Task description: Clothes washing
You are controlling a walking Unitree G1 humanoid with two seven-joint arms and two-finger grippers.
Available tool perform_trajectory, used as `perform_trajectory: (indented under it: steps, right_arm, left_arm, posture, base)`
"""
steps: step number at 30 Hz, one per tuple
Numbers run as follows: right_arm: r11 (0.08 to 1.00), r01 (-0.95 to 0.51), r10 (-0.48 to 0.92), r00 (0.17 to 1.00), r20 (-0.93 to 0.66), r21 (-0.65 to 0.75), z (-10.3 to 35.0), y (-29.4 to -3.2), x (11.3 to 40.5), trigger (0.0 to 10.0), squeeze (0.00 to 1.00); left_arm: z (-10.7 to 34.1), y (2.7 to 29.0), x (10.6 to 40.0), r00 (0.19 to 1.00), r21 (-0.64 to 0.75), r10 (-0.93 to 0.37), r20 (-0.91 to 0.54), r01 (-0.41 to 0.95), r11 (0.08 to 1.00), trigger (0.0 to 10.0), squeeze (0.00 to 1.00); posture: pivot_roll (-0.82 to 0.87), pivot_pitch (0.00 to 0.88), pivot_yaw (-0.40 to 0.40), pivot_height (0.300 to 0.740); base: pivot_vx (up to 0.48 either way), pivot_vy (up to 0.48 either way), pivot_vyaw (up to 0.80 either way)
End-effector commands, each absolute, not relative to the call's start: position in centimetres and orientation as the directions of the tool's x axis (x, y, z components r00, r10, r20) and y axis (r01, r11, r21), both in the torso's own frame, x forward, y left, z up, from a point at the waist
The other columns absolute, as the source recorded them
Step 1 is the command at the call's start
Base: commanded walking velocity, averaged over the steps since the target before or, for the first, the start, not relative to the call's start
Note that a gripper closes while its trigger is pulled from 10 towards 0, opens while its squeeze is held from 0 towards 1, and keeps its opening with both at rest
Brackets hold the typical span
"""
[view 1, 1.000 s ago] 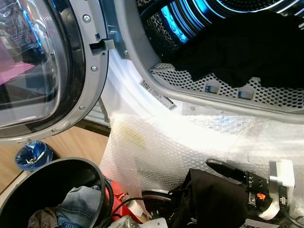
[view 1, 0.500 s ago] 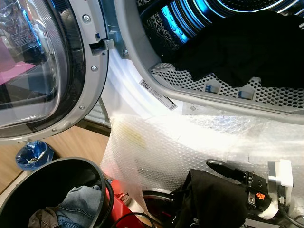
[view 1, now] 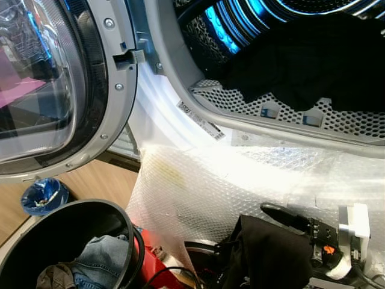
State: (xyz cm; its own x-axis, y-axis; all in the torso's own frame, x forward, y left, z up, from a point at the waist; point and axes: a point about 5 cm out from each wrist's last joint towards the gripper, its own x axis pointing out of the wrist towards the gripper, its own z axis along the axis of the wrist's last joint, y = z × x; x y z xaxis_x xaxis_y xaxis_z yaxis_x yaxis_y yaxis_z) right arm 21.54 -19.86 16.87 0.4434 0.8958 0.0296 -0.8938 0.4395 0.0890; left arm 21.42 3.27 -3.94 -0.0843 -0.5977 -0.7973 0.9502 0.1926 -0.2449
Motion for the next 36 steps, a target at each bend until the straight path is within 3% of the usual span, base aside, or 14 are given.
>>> perform_trajectory:
  steps: [1,3,6,11,14,18,19,21,22,28,29,30,31,36]
  right_arm:
    - [0.432,-0.899,0.899,0.436,0.035,0.075,16.9,-19.7,21.4,10.0,0.00]
    - [0.432,-0.899,0.900,0.435,0.033,0.075,16.9,-19.7,21.5,10.0,0.00]
    - [0.426,-0.901,0.903,0.429,0.030,0.080,16.7,-19.5,21.7,10.0,0.00]
    - [0.418,-0.905,0.906,0.422,0.028,0.081,16.6,-19.4,21.7,10.0,0.00]
    - [0.419,-0.904,0.906,0.422,0.024,0.083,16.5,-19.5,21.7,10.0,0.00]
    - [0.424,-0.902,0.904,0.427,0.018,0.086,16.2,-19.6,21.8,10.0,0.00]
    - [0.426,-0.901,0.903,0.428,0.015,0.087,16.1,-19.6,21.9,10.0,0.00]
    - [0.428,-0.900,0.903,0.430,0.010,0.088,16.0,-19.7,22.0,10.0,0.00]
    - [0.426,-0.900,0.904,0.428,0.006,0.089,16.0,-19.7,22.1,10.0,0.00]
    - [0.418,-0.905,0.908,0.419,-0.002,0.083,16.1,-20.0,22.4,10.0,0.00]
    - [0.413,-0.908,0.911,0.413,-0.014,0.074,16.3,-20.1,22.5,10.0,0.00]
    - [0.413,-0.908,0.911,0.413,-0.014,0.074,16.3,-20.1,22.5,10.0,0.00]
    - [0.409,-0.910,0.913,0.408,-0.021,0.069,16.4,-20.3,22.6,10.0,0.00]
    - [0.374,-0.926,0.927,0.371,-0.060,0.045,17.2,-20.9,22.5,10.0,0.00]
  left_arm:
    - [-3.4,3.6,21.8,-0.124,-0.292,-0.637,-0.761,0.942,0.165,10.0,0.00]
    - [-2.9,3.9,22.2,-0.146,-0.320,-0.660,-0.737,0.935,0.151,10.0,0.00]
    - [-0.1,4.7,23.0,-0.244,-0.391,-0.763,-0.599,0.920,0.013,10.0,0.00]
    - [2.2,6.7,22.2,-0.302,-0.333,-0.753,-0.585,0.936,-0.116,10.0,0.00]
    - [5.9,8.4,21.9,-0.221,-0.204,-0.807,-0.548,0.971,-0.127,10.0,0.00]
    - [8.9,8.9,22.0,-0.062,-0.073,-0.865,-0.498,0.997,-0.030,10.0,0.00]
    - [10.6,9.1,22.2,0.054,0.015,-0.889,-0.454,0.998,0.053,10.0,0.00]
    - [11.6,9.3,22.0,0.127,0.063,-0.892,-0.434,0.992,0.111,10.0,0.00]
    - [12.5,9.3,21.6,0.204,0.121,-0.896,-0.394,0.978,0.169,10.0,0.00]
    - [13.2,8.8,19.6,0.286,0.081,-0.921,-0.264,0.958,0.275,10.0,0.00]
    - [13.1,8.7,19.7,0.352,0.091,-0.914,-0.203,0.936,0.340,10.0,0.00]
    - [13.1,8.7,19.7,0.352,0.091,-0.914,-0.203,0.936,0.340,10.0,0.00]
    - [13.1,8.6,20.0,0.408,0.099,-0.898,-0.163,0.913,0.396,10.0,0.00]
    - [12.3,8.1,20.0,0.403,0.053,-0.902,-0.151,0.915,0.400,10.0,0.00]
  posture:
    - [-0.07,0.115,0.114,0.740]
    - [-0.07,0.114,0.114,0.740]
    - [-0.06,0.112,0.116,0.740]
    - [-0.06,0.110,0.116,0.740]
    - [-0.04,0.111,0.123,0.740]
    - [-0.03,0.114,0.124,0.740]
    - [-0.02,0.118,0.121,0.740]
    - [-0.02,0.116,0.118,0.740]
    - [-0.01,0.118,0.117,0.740]
    - [-0.01,0.121,0.102,0.740]
    - [-0.01,0.121,0.093,0.740]
    - [-0.01,0.121,0.093,0.740]
    - [-0.01,0.122,0.086,0.740]
    - [-0.03,0.121,0.066,0.740]
  base:
    - [0.000,0.000,0.00]
    - [0.000,0.000,0.00]
    - [0.000,0.000,0.00]
    - [0.000,0.000,0.00]
    - [0.000,0.000,0.00]
    - [0.000,0.000,0.00]
    - [0.000,0.000,0.00]
    - [0.000,0.000,0.00]
    - [0.000,0.000,0.00]
    - [0.000,0.000,0.00]
    - [0.000,0.000,0.00]
    - [0.000,0.000,0.00]
    - [0.000,0.000,0.00]
    - [0.000,0.000,0.00]
